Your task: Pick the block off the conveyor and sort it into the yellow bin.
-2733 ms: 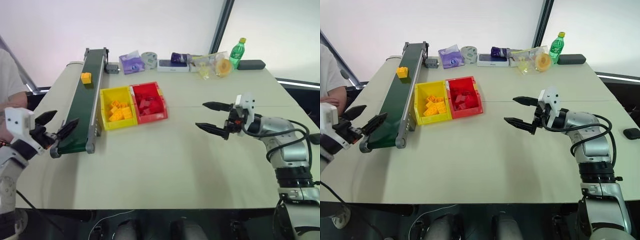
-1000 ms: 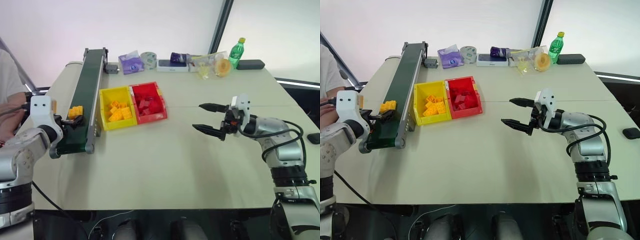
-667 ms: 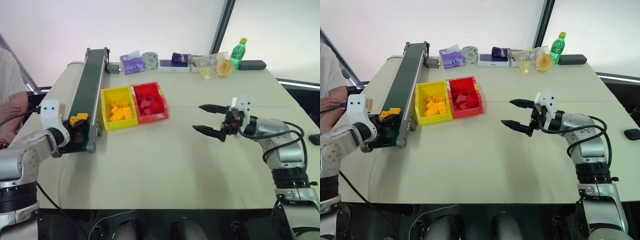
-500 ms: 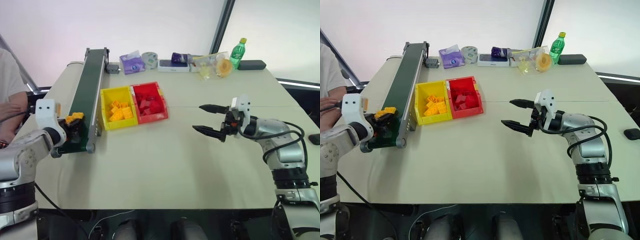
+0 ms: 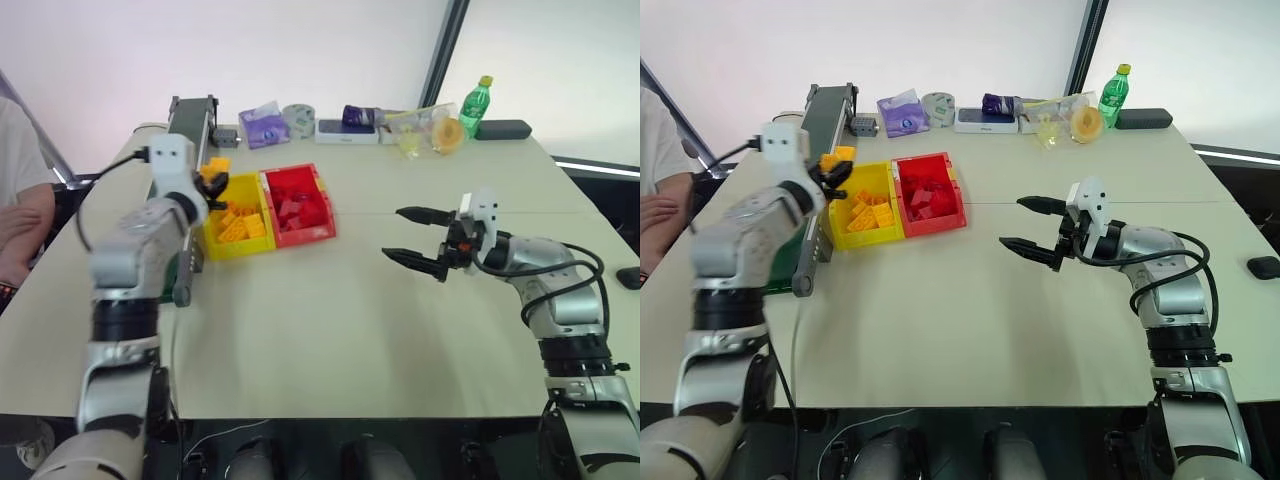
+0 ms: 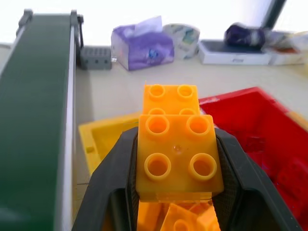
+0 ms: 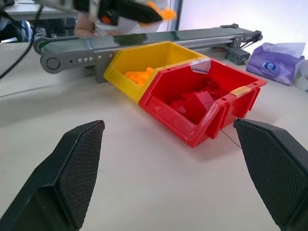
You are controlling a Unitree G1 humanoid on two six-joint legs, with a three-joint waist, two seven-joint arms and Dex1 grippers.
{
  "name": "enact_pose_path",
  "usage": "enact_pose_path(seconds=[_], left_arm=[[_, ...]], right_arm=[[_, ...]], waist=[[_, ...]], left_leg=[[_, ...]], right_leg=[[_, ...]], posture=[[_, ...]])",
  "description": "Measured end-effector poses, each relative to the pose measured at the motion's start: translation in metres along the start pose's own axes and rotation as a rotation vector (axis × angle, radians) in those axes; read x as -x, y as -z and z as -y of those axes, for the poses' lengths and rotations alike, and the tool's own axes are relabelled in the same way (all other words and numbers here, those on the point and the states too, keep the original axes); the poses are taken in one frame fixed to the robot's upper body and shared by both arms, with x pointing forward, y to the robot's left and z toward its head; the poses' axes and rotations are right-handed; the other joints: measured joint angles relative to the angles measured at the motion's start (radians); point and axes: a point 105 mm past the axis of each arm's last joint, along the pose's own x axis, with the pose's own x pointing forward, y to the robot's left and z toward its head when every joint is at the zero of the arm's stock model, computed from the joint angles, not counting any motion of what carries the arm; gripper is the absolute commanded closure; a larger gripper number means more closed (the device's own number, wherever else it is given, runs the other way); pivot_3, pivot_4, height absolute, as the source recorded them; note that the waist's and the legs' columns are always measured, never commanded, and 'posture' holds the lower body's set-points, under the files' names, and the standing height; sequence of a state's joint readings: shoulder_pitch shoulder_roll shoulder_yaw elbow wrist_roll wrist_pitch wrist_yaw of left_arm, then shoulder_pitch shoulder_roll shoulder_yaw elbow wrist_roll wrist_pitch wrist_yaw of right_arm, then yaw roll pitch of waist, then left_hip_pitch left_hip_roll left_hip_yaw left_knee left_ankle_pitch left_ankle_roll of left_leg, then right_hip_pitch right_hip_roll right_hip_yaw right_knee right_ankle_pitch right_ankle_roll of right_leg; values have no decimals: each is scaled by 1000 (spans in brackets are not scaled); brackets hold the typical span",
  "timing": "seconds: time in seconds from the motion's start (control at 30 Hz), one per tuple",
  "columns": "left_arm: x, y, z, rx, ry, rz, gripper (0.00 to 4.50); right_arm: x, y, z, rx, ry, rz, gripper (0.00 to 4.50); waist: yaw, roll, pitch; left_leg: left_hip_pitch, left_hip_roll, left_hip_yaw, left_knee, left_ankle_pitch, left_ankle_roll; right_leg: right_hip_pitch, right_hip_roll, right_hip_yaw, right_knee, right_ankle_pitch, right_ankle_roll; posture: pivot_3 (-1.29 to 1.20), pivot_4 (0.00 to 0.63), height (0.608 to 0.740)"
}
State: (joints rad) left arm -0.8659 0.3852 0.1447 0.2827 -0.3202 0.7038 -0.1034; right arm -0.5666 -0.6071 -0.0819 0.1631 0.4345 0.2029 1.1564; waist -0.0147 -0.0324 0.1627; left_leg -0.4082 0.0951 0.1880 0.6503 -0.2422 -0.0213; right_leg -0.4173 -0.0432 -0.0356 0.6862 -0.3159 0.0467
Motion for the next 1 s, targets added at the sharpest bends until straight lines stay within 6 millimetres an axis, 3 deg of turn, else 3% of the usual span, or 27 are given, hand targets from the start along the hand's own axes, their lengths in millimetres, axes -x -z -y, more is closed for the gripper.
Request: enact_pose_path(seconds=[0.1,0.3,0.33,0.47,0.53,0.6,0.73,0.9,1.0], left_arm=[[-7,13,2,-1,-4,-37,3131],[-8,13,-9,53,-13,-18,281],[-7,11,-11,50,-22,-8,33],[0,-10,-15,40,-21,87,33],[17,-30,-22,9,-2,174,33],[33,-38,-29,-15,14,211,33],[76,-17,-49,-56,127,149,33],[132,-18,-59,-47,286,175,33],[165,23,-83,-86,264,27,33]], right_arm=[[0,0,0,2,2,-1,0],[3,1,1,2,10,-8,0],[3,2,1,1,11,-9,0],[4,2,1,-1,16,-10,0],[4,2,1,0,16,-10,0],[5,2,1,1,18,-14,0],[9,2,2,7,14,-28,0],[12,1,1,16,-11,-40,0],[26,9,2,0,3,-88,0]], waist=[[-4,0,0],[-1,0,0],[0,0,0],[1,0,0],[-4,0,0],[-6,0,0],[-15,1,0],[-5,1,0],[-5,2,0]], left_leg=[[0,0,1,-1,0,0],[-1,1,1,-1,0,0],[-1,1,1,0,0,0],[-1,1,1,0,0,0],[-1,1,1,-1,0,0],[0,2,1,-1,0,-1],[0,4,1,-2,1,-1],[0,4,0,0,0,-1],[1,3,1,-2,0,0]], right_leg=[[-2,0,0,0,0,0],[-2,0,0,0,0,0],[-2,0,0,1,0,0],[-2,0,0,1,0,0],[-2,-1,1,1,0,0],[-2,-1,1,1,0,0],[-3,0,1,2,0,0],[-1,-2,1,1,0,0],[-1,-3,1,0,0,0]], posture=[[0,150,740],[0,150,740],[0,150,740],[0,150,740],[0,150,740],[0,150,740],[0,150,740],[0,150,740],[0,150,740]])
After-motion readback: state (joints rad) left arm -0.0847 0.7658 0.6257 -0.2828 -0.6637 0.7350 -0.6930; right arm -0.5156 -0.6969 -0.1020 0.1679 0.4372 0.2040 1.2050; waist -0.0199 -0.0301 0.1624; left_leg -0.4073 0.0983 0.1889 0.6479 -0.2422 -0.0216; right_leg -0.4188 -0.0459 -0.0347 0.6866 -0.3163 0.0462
